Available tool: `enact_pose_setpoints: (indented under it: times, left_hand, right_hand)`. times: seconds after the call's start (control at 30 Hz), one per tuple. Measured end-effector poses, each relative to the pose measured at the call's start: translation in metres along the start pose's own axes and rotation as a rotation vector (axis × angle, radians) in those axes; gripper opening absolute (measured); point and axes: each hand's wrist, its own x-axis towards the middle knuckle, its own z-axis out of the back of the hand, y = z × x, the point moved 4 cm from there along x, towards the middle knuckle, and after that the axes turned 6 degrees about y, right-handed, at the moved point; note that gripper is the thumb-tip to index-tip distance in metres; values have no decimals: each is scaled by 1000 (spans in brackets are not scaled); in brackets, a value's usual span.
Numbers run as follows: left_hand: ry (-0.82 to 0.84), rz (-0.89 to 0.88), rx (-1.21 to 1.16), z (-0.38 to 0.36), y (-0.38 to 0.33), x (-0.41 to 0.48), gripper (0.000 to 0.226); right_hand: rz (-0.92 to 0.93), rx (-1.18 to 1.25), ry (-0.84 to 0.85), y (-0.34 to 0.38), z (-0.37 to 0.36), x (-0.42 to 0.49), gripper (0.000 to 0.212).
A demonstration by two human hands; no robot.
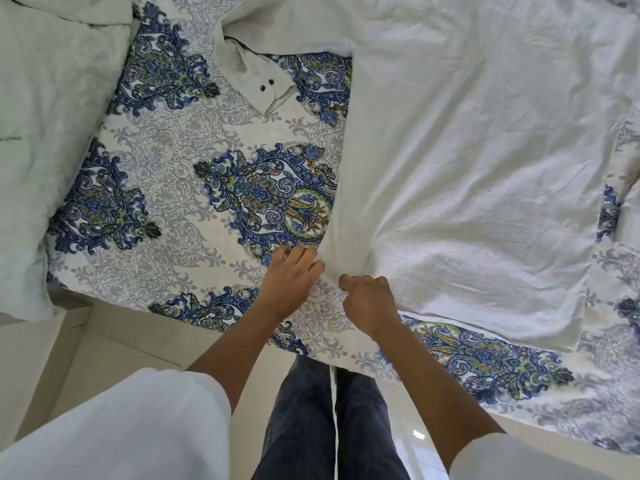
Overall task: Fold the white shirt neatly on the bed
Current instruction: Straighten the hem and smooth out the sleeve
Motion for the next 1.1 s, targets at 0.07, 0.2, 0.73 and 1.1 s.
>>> enact_pose_setpoints:
  times: [0.07,0.2,0.73,1.1]
  left_hand:
    - [26,-45,10,0,-2,2,15]
    - [109,-179,38,-3,3,3,29]
    - [76,901,-1400,-5,68,123,22]
    - [66,505,-464,15,84,199,38]
  right_hand:
    - [-3,64,163,-5,-4,3,28]
    - [-2,-40,371,-11,-14,3,27]
    - [-388,513,-433,-52,77,74,22]
    - [-473,245,-405,-82,86,115,20]
